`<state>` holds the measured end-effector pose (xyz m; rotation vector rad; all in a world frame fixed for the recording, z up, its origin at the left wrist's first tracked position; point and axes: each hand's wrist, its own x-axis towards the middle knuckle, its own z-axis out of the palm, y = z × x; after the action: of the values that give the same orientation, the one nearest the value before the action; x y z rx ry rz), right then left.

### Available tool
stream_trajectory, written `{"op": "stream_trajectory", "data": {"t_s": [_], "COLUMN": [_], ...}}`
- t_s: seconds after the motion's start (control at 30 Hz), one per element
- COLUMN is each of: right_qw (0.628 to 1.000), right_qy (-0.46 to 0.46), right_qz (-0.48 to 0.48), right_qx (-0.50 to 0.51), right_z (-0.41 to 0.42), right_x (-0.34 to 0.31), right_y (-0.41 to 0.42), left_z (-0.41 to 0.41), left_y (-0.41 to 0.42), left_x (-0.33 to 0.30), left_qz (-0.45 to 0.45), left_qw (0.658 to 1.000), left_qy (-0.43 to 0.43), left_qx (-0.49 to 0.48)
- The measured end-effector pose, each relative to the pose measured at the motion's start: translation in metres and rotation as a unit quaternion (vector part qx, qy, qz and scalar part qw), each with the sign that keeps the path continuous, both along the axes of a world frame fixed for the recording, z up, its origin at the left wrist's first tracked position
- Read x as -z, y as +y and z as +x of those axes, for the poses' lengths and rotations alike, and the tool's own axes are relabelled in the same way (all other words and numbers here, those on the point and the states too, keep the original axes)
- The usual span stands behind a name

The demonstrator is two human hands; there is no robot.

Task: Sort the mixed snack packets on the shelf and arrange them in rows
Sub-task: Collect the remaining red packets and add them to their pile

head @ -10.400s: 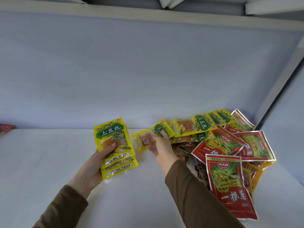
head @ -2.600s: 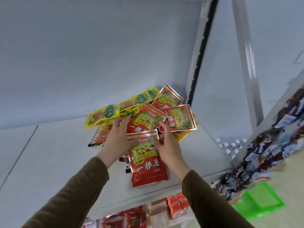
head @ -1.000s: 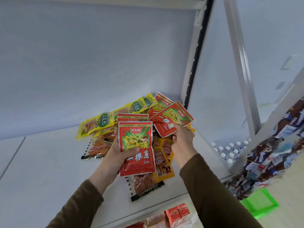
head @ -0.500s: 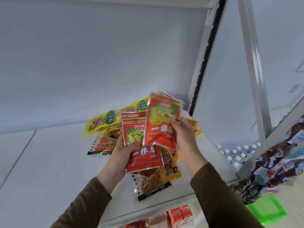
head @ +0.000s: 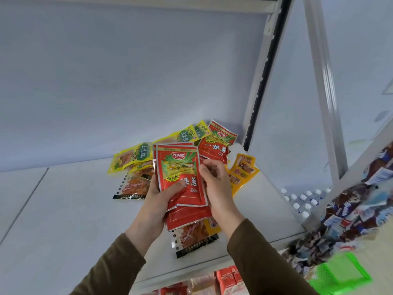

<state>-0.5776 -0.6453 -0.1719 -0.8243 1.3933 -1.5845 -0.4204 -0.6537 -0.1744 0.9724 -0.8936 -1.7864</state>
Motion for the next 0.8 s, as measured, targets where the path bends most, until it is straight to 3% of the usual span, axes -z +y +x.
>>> {"op": "stream_trajectory", "data": {"t_s": [0.17,0.27,0.37,0.53,0.7,0.8], "right_qw": [0.991,0.991,0.99,0.993,0.991,0.992], "right_qy": [-0.011,-0.043,-0.006,-0.015,-0.035,-0.062], "right_qz": [0.019,0.098,0.134,0.109,0.036,0.028], "right_qx": [0.132,0.08,0.035,0.034,0.123,0.102], "right_z": [-0.055,-0.08,-0.088,-0.094,-0.104,-0.1], "right_x": [-0.015,-0.021,-0.016,-0.01,-0.008,-0.008], "right_y": [-0.031,-0.059,-0.082,-0.097,-0.073,-0.06], "left_z": [0.013,0.014,0.015,0.017,0.017,0.015], "left_y": [0.0,0.002,0.003,0.002,-0.001,-0.002], "left_x": [0.004,0.007,0.013,0.016,0.017,0.017], "left_qz": [0.019,0.015,0.019,0.022,0.025,0.031], "left_qw": [1.0,1.0,0.999,0.999,0.999,0.999], "left_qy": [0.014,0.01,0.012,0.012,0.017,0.012], "left_qx": [-0.005,-0.012,-0.023,-0.023,-0.023,-0.025]}}
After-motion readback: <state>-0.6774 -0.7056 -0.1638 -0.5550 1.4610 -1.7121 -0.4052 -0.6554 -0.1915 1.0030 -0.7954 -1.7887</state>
